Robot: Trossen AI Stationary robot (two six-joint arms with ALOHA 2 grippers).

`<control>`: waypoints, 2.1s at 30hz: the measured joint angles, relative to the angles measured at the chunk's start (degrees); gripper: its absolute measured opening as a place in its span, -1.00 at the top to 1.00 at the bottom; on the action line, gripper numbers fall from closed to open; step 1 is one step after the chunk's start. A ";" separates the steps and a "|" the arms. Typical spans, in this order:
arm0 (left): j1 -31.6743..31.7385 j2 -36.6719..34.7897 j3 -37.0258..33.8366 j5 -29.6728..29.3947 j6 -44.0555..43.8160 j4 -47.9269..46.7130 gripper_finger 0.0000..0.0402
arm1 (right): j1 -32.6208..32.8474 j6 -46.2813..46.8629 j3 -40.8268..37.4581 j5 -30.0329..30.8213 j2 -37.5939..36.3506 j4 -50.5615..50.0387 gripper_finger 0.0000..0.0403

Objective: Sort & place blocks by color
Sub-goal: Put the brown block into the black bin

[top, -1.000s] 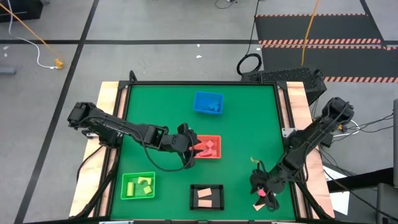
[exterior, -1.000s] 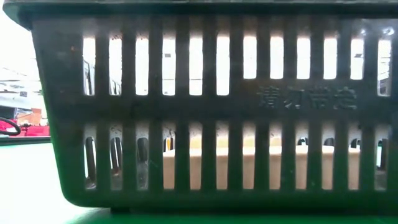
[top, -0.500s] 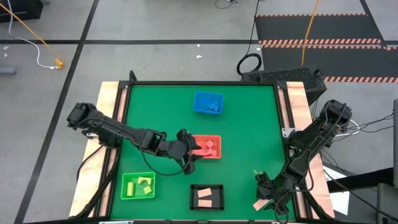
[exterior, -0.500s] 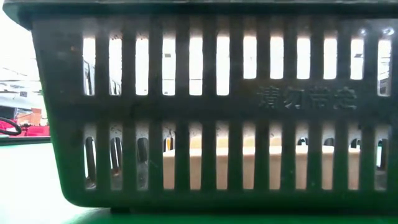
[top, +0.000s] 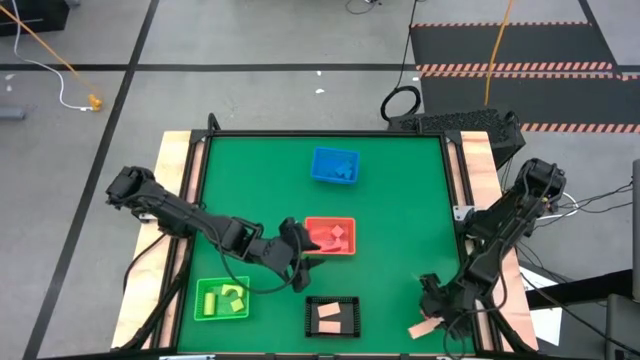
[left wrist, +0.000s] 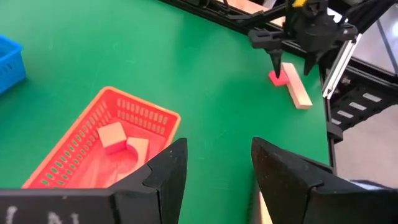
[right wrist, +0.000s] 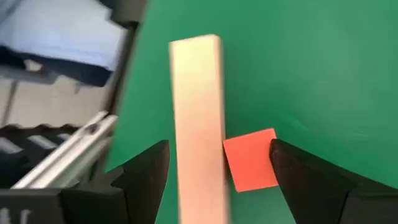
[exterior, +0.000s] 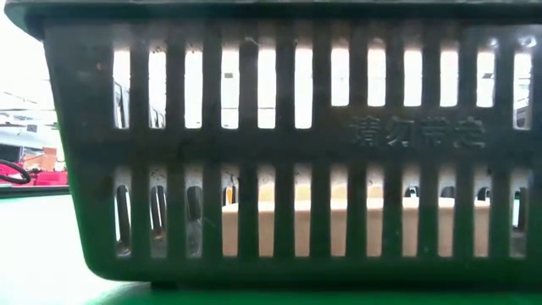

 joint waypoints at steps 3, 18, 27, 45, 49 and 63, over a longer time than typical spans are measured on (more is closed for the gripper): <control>-1.17 0.00 0.00 -1.72 -0.64 -0.02 0.11 | 1.02 -2.21 -0.01 0.23 0.07 1.26 -0.34; -3.19 0.00 0.00 -4.84 -1.72 0.27 0.11 | 2.10 -11.57 -0.11 11.93 2.11 14.46 -0.34; -3.84 0.00 0.00 -4.82 -0.96 0.20 0.11 | 2.26 -12.09 -0.11 11.95 9.41 18.02 -0.34; -6.12 0.00 -0.02 -5.48 -0.60 0.13 0.11 | 4.31 -13.90 0.00 14.00 11.13 14.57 0.28; -6.10 0.00 -0.02 -5.76 -0.56 0.13 0.11 | 4.35 -13.75 0.00 14.75 11.10 14.52 0.43; -6.00 0.00 -0.02 -6.75 -0.21 0.28 0.11 | 2.12 -17.54 -0.17 22.87 -4.48 17.10 0.43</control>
